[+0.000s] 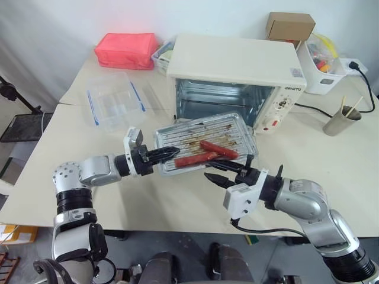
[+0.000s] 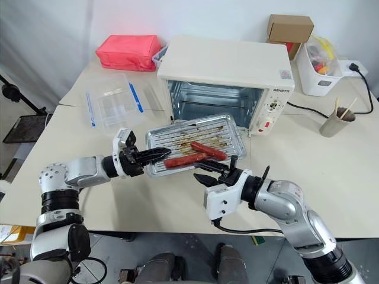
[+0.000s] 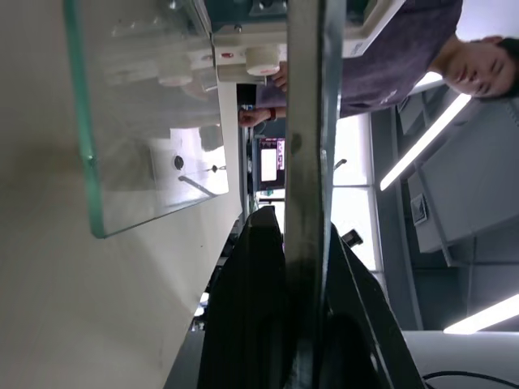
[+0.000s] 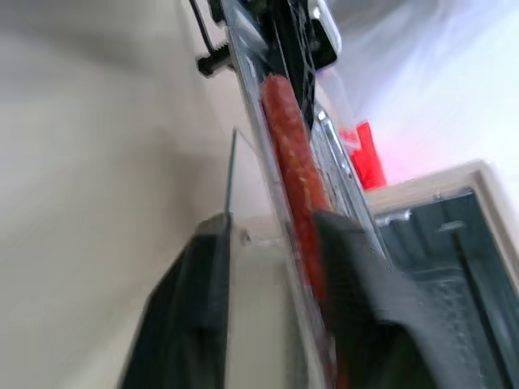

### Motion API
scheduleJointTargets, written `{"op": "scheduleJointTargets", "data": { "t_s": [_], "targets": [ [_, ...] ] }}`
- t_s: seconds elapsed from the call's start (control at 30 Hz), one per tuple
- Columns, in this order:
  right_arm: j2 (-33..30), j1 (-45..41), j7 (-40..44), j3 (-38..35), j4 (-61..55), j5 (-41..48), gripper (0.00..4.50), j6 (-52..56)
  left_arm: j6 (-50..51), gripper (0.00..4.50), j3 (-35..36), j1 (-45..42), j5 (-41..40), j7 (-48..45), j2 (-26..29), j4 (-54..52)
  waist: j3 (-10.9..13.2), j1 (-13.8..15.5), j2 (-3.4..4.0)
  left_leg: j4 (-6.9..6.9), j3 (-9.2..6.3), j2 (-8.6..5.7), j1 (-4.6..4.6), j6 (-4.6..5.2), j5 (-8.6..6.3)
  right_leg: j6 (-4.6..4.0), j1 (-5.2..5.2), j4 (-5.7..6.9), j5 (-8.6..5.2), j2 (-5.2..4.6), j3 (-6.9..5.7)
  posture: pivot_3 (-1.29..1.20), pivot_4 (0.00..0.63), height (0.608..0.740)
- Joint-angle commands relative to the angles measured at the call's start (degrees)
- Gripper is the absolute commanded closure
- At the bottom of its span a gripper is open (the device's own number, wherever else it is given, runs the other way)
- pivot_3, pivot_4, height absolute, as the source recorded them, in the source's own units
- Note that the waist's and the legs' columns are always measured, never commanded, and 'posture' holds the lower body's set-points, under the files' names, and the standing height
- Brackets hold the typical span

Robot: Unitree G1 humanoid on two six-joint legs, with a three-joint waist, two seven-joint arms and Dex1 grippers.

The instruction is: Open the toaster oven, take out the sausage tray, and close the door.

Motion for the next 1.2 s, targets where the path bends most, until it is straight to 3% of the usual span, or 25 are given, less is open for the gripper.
{"op": "scheduleJointTargets", "data": {
  "t_s": [0.03,0.13,0.2,0.3,0.33,0.5,0.67,0.9,1.2],
  "targets": [
    [-2.4,2.0,1.1,-4.5,-3.0,7.1,2.83,-4.3,-3.2,4.50,-2.5,3.9,-10.1,3.1,2.7,-1.6,0.0,0.0,0.00,-0.04,0.00,-0.01,0.05,0.00,0.00,0.00,0.01,0.00,0.00,-0.03,0.03,0.00,0.150,0.740],
    [-4.7,5.8,2.0,-9.4,-1.8,12.6,3.00,-6.6,-3.3,4.50,-1.7,7.9,-10.4,0.9,5.3,-4.1,0.0,0.0,0.00,-0.08,0.04,-0.02,0.14,0.00,0.00,-0.01,0.07,0.02,-0.01,0.00,0.04,0.00,0.150,0.740],
    [-5.7,8.2,2.5,-13.8,0.6,16.9,3.41,-7.0,-3.6,4.50,0.0,11.0,-10.4,-0.8,6.9,-6.0,0.0,0.0,-0.02,-0.10,0.08,-0.01,0.18,0.00,0.00,-0.03,0.09,0.01,-0.02,0.03,0.05,0.00,0.150,0.740],
    [-7.6,11.6,5.5,-18.3,5.1,22.8,4.43,-8.3,-5.2,4.50,3.3,15.3,-10.4,-2.6,7.7,-9.2,0.0,0.0,-0.02,-0.15,0.11,0.00,0.34,0.00,0.00,-0.05,0.27,-0.07,-0.03,0.02,0.07,0.00,0.150,0.740],
    [-7.8,12.5,6.1,-20.1,7.1,25.1,4.48,-7.8,-6.0,4.50,4.9,17.4,-10.4,-3.1,7.8,-10.7,0.0,0.0,-0.02,-0.17,0.10,0.00,0.44,-0.01,0.00,-0.06,0.42,-0.18,-0.03,0.02,0.06,0.00,0.150,0.740],
    [-7.8,14.1,9.9,-25.9,15.2,35.6,4.48,-2.8,-10.7,4.50,10.4,27.1,-10.4,-2.2,5.4,-19.1,0.0,0.0,-0.02,-0.21,0.04,0.12,0.68,-0.12,-0.08,-0.09,0.74,-0.38,-0.05,-0.02,0.06,0.00,0.150,0.740],
    [-8.9,13.6,14.9,-28.0,26.3,38.3,4.48,0.5,-18.5,4.50,16.3,34.8,-10.4,0.6,-2.7,-29.2,0.0,0.2,-0.02,-0.23,0.02,0.06,0.69,-0.14,-0.10,-0.14,0.74,-0.37,-0.08,-0.60,-0.07,0.00,0.150,0.740],
    [-7.7,7.5,20.4,-23.2,39.5,36.0,4.48,3.9,-27.3,4.50,20.6,39.9,-10.4,5.3,-11.6,-39.2,0.0,0.0,0.01,-0.23,0.05,0.02,0.70,-0.11,-0.12,-0.18,0.73,-0.40,-0.10,-0.69,-0.10,0.00,0.150,0.740],
    [1.1,-4.0,27.1,-17.8,48.4,38.1,4.48,1.4,-36.5,4.50,21.3,44.5,-10.4,9.6,-18.6,-48.4,0.0,0.3,0.01,-0.20,0.04,0.00,0.67,-0.11,-0.13,-0.19,0.74,-0.65,-0.10,-0.70,-0.14,0.00,0.150,0.740]
  ]
}}
